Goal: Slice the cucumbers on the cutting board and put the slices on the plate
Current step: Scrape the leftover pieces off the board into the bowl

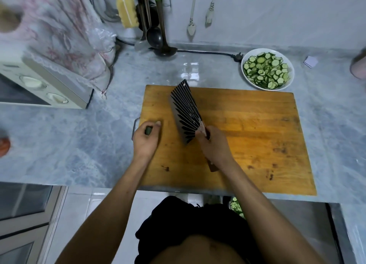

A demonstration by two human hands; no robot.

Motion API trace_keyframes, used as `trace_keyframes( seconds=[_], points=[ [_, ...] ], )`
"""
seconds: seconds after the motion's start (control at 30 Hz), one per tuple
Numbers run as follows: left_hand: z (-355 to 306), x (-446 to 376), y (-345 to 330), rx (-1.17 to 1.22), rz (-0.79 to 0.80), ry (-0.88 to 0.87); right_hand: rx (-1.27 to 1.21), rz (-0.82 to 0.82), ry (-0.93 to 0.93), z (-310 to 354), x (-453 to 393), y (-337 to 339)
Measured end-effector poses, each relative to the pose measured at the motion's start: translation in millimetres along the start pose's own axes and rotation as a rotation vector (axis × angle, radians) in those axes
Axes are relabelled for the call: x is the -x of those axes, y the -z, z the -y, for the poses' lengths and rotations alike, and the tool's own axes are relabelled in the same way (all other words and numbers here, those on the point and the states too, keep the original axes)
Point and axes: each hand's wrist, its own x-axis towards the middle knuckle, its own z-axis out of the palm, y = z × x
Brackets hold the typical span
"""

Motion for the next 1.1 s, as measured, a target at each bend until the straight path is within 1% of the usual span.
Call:
trace_keyframes(
  seconds=[0.13, 0.23, 0.3, 0.4, 0.47, 0.53, 0.63, 0.73, 0.83, 0.9, 0.97, 1.1],
  points=[
    [3.6, 3.4, 18.4, 0.085, -0.043, 0.046, 0.002, 0.027, 0.012, 19.8, -15.8, -34.1],
    [-3.7, 3.0, 26.3, 0.108, -0.06, 0.062, 0.028, 0.067, -0.024, 35.7, -24.9, -53.5],
    [-9.8, 1.9, 27.5, 0.131, -0.069, 0.054, 0.091, 0.071, -0.052, 40.7, -24.7, -57.4],
    [-13.6, -1.8, 26.6, 0.153, -0.066, 0.034, 0.145, -0.013, -0.047, 24.3, -8.3, -43.1],
    [-13.9, -5.1, 23.6, 0.149, -0.052, 0.021, 0.133, -0.109, -0.093, -0.9, 12.9, -19.3],
    [-15.2, -3.1, 15.2, 0.132, -0.021, 0.001, 0.208, -0.206, -0.124, -22.0, 35.3, 10.5],
    [-25.0, 10.9, -2.3, 0.118, 0.018, -0.021, 0.238, -0.291, -0.159, -30.7, 48.6, 34.6],
    [-33.3, 21.4, -22.1, 0.139, 0.113, -0.067, 0.205, -0.246, -0.107, -26.9, 49.6, 28.7],
    [-43.7, 26.9, -39.9, 0.111, 0.192, -0.13, 0.172, -0.103, -0.07, -22.1, 50.0, 9.1],
    [-51.5, 31.3, -51.5, 0.106, 0.223, -0.16, 0.163, -0.035, -0.088, -23.0, 50.6, 1.0],
    [-58.0, 35.8, -61.0, 0.102, 0.243, -0.16, 0.139, -0.064, -0.108, -31.6, 54.2, 7.0],
    [-68.1, 43.5, -72.7, 0.137, 0.248, -0.144, 0.164, -0.224, -0.155, -66.8, 68.1, 53.6]
  ],
)
